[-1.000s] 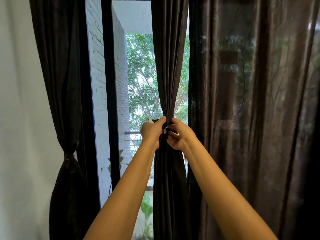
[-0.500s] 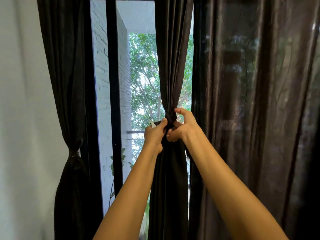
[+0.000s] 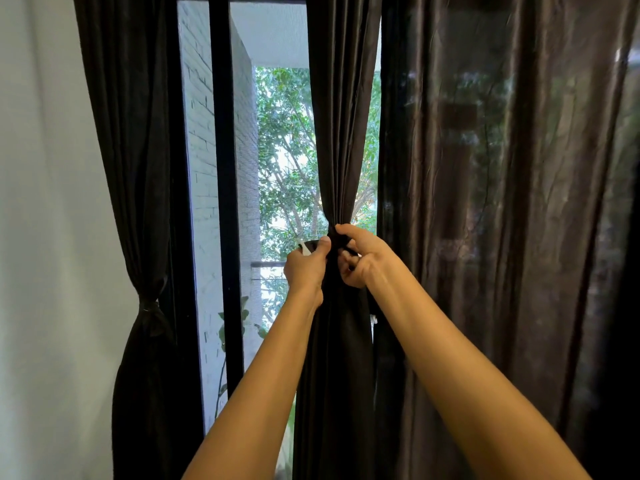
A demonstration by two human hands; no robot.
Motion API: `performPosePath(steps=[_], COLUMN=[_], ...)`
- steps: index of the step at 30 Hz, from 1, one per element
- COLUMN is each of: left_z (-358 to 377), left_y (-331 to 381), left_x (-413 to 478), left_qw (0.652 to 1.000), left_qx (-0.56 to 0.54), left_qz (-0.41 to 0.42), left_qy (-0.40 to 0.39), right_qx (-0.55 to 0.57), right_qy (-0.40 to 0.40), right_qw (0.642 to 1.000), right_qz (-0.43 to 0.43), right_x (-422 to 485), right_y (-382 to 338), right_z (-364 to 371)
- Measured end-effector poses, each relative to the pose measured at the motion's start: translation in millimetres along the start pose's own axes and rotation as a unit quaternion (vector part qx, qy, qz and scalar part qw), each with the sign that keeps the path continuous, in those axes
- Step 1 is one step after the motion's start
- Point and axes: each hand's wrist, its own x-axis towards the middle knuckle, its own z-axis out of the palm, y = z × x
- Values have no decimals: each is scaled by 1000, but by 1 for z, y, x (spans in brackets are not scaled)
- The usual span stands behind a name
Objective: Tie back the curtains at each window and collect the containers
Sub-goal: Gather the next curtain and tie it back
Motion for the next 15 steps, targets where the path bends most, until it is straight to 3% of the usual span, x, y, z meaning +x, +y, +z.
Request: performPosePath(steps=[8,15], left_z=[4,9], left_y=[4,4], left_x=[-6,-5], left_qw=[1000,1000], left_qx=[3,-8], left_qz=[17,11], left_qy=[-9,-7], right_qx=[-18,-20], right_qy=[3,-16], right_qw=[1000,997], right_qz=[-6,-75], right_x=[-7,2], right_y=[-10,-16], right_z=[-5,-5])
